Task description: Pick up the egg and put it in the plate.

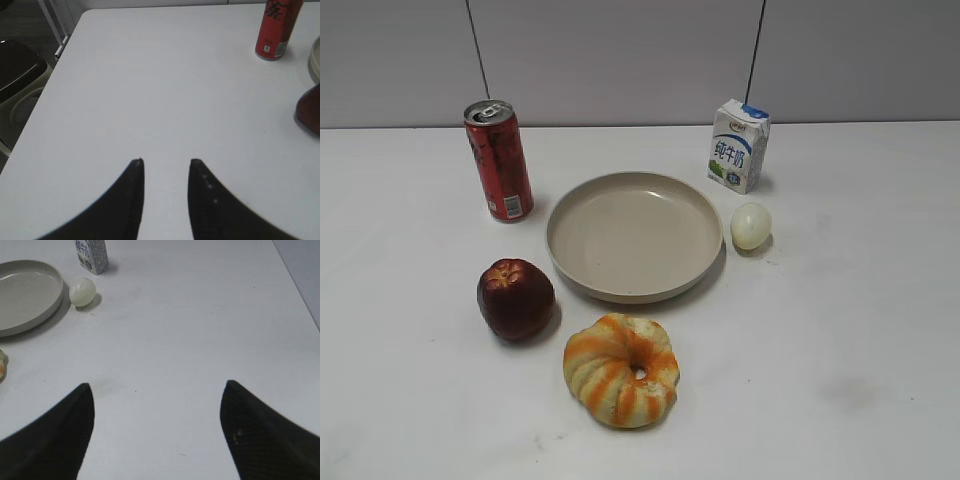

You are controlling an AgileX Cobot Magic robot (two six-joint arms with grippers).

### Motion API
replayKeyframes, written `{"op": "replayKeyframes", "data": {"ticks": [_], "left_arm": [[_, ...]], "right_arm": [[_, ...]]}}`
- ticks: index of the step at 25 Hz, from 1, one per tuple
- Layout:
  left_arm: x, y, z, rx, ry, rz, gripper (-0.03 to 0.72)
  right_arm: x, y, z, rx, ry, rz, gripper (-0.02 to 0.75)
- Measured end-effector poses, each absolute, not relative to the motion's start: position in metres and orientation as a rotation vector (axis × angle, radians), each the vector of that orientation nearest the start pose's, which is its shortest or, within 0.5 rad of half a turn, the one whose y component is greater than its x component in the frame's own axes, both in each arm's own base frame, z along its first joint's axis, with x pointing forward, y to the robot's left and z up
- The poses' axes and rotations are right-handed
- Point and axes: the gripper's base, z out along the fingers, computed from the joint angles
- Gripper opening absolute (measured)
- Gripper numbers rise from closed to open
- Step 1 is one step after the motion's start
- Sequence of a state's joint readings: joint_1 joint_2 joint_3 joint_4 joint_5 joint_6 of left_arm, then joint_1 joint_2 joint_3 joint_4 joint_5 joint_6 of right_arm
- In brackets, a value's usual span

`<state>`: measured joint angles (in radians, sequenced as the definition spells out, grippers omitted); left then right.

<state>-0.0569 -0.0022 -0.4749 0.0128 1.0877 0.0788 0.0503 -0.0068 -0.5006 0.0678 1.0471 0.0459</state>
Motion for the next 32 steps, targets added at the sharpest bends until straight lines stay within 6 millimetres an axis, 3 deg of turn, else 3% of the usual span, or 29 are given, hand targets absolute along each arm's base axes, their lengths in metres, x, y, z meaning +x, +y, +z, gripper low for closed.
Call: {"op": "replayKeyframes", "data": {"ticks": [28,32], "left_arm": [[-0.004,0.001,0.268,0.141,2.089,0.029,0.238],[-0.004,0.001,0.268,0.141,2.089,0.029,0.238]], "right_arm": [[-0.006,0.006,0.279,0.004,2.023,0.170,0.590],[-0.003,0.006,0.290,0.047,1.907,0.201,0.590]]}}
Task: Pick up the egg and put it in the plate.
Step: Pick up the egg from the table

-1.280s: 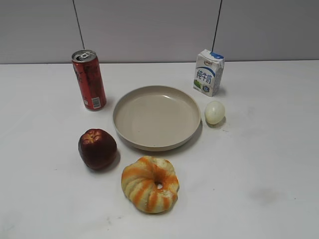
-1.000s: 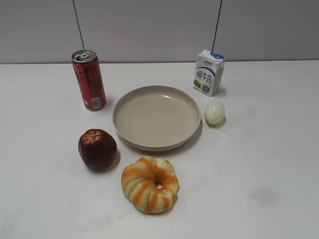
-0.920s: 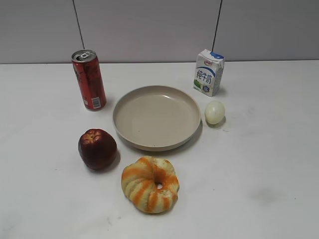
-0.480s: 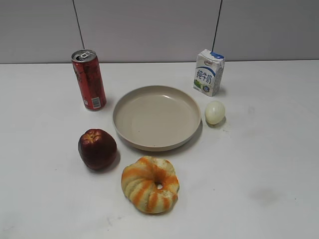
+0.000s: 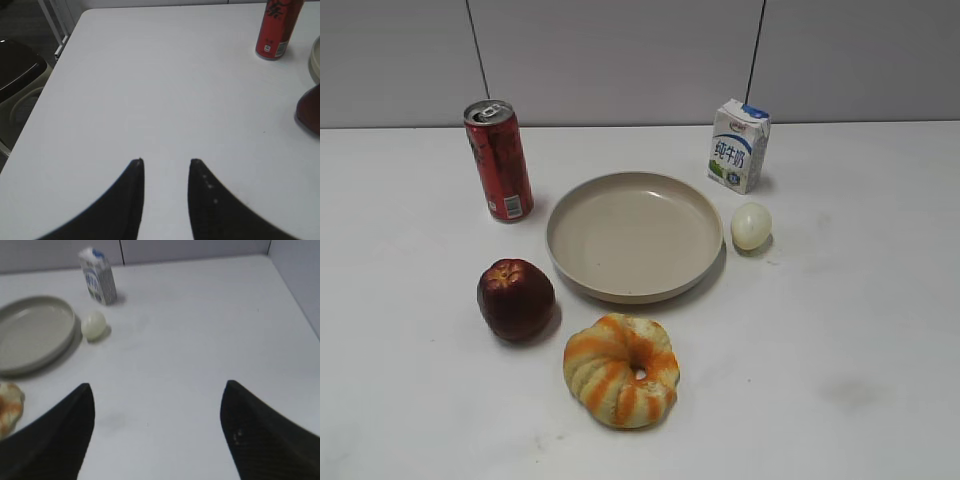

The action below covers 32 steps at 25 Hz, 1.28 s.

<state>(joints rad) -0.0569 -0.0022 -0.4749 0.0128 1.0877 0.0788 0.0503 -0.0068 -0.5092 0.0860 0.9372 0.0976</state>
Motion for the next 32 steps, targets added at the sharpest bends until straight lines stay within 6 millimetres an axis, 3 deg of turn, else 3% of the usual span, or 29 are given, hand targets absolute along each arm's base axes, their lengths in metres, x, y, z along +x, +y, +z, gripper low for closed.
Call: {"op": "replayKeyframes", "data": {"ticks": [5,14,23,27,32], "left_arm": [[-0.004,0.001,0.268,0.141,2.089,0.029,0.238],[-0.004,0.001,0.268,0.141,2.089,0.029,0.238],[-0.004,0.001,0.268,0.141,2.089,0.029,0.238],[-0.004,0.001,0.268,0.141,2.089,0.029,0.238],[-0.004,0.001,0.268,0.141,2.089,0.029,0.238]], "right_arm": [[0.020,0.005,0.307,0.068,1.674,0.210,0.590],[0.105,0.005,0.296,0.114,1.605,0.190,0.591],[0.203,0.017,0.291,0.108,1.931,0.187,0.590],[0.249,0.046,0.285,0.006,2.102,0.239,0.590],[0.300,0.088,0.258,-0.082,2.374,0.290,0.611]]}}
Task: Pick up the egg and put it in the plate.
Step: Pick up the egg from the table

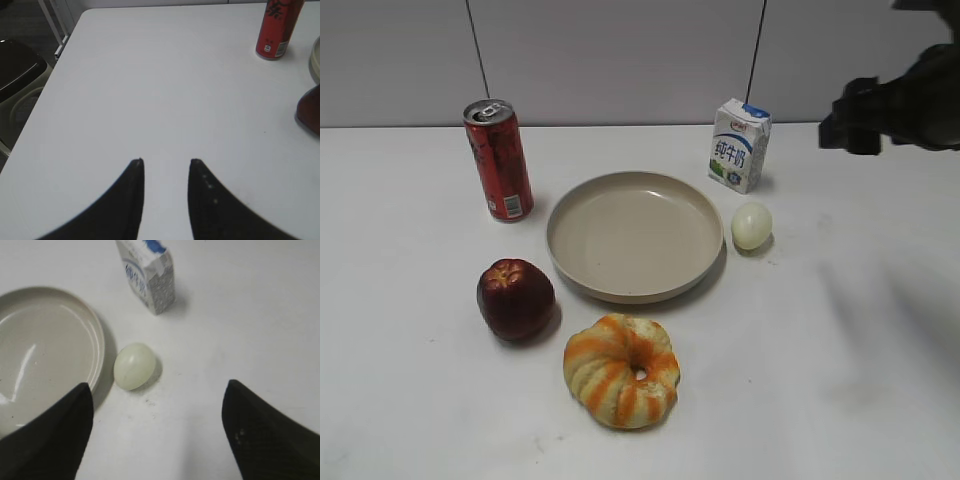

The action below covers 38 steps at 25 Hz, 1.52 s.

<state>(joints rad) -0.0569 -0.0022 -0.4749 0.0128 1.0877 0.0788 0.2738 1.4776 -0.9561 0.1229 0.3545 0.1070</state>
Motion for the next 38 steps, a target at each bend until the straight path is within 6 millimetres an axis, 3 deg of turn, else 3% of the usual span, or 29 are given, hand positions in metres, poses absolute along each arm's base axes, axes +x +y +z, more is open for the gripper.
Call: {"op": "replayKeyframes", "data": {"ticks": [7,12,16,24,31,38], "left_arm": [[-0.004,0.001,0.268,0.141,2.089,0.029,0.238],[-0.004,0.001,0.268,0.141,2.089,0.029,0.238],[-0.004,0.001,0.268,0.141,2.089,0.029,0.238],[-0.004,0.001,0.268,0.141,2.089,0.029,0.238],[-0.004,0.001,0.268,0.141,2.089,0.029,0.238],[-0.004,0.001,0.268,0.141,2.089,0.029,0.238]], "right_arm": [[0.363,0.125,0.211,-0.061,2.690,0.394,0.659],[0.394,0.137,0.187,-0.069,2.765,0.407,0.655],[0.407,0.141,0.168,-0.068,2.795,0.400,0.641],[0.411,0.141,0.126,-0.070,2.882,0.353,0.594],[0.414,0.141,0.119,-0.066,2.868,0.342,0.461],[0.421,0.144,0.141,-0.126,2.913,0.336,0.460]]}}
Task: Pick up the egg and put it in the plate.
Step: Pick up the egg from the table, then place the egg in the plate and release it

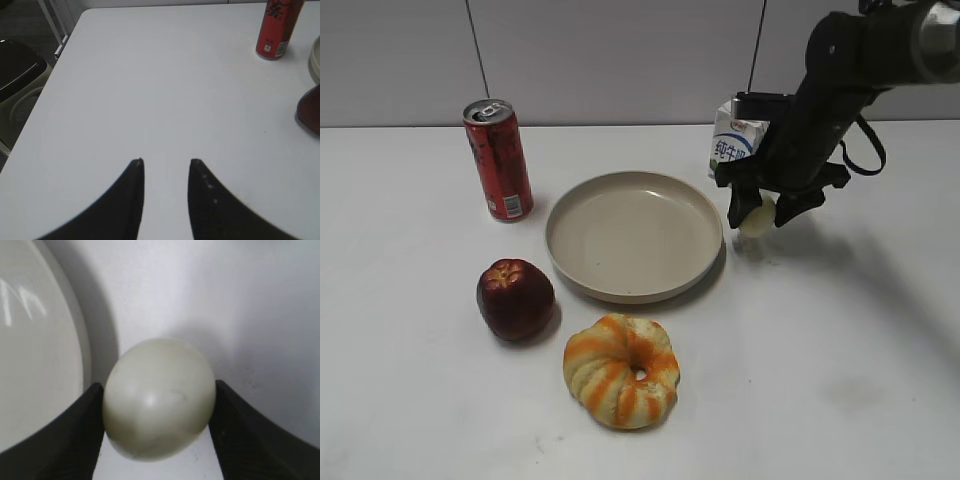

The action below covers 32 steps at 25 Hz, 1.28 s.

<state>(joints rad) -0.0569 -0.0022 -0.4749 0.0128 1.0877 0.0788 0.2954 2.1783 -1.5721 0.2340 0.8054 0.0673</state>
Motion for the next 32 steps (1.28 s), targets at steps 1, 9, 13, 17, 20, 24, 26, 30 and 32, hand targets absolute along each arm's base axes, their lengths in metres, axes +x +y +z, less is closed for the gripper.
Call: {"op": "replayKeyframes", "data": {"ticks": [1,9,13,17,20,24,26,30,32], "left_arm": [[-0.004,0.001,0.268,0.141,2.089,0.029,0.238],[-0.004,0.001,0.268,0.141,2.089,0.029,0.238],[-0.004,0.001,0.268,0.141,2.089,0.029,0.238],[-0.004,0.001,0.268,0.141,2.089,0.029,0.238],[-0.004,0.001,0.268,0.141,2.089,0.029,0.238],[-0.004,0.001,0.268,0.141,2.089,0.029,0.238],[-0.004,0.001,0.268,0.141,2.089,0.029,0.238],[-0.004,0.001,0.268,0.141,2.089,0.029,0.238],[-0.004,0.001,0.268,0.141,2.089,0.029,0.238]], "right_arm": [[0.421,0.145,0.146,-0.140,2.935,0.339,0.460],[0.427,0.185,0.208,-0.297,2.908,0.459,0.460],[0.411,0.224,0.212,-0.440,2.874,0.497,0.460],[0.401,0.250,0.201,-0.528,2.866,0.502,0.460],[0.398,0.261,0.178,-0.559,2.912,0.491,0.460],[0.399,0.264,0.148,-0.566,2.976,0.471,0.460],[0.400,0.264,0.138,-0.565,2.996,0.463,0.460],[0.399,0.264,0.134,-0.564,3.004,0.460,0.467],[0.399,0.264,0.134,-0.564,3.004,0.460,0.501]]}}
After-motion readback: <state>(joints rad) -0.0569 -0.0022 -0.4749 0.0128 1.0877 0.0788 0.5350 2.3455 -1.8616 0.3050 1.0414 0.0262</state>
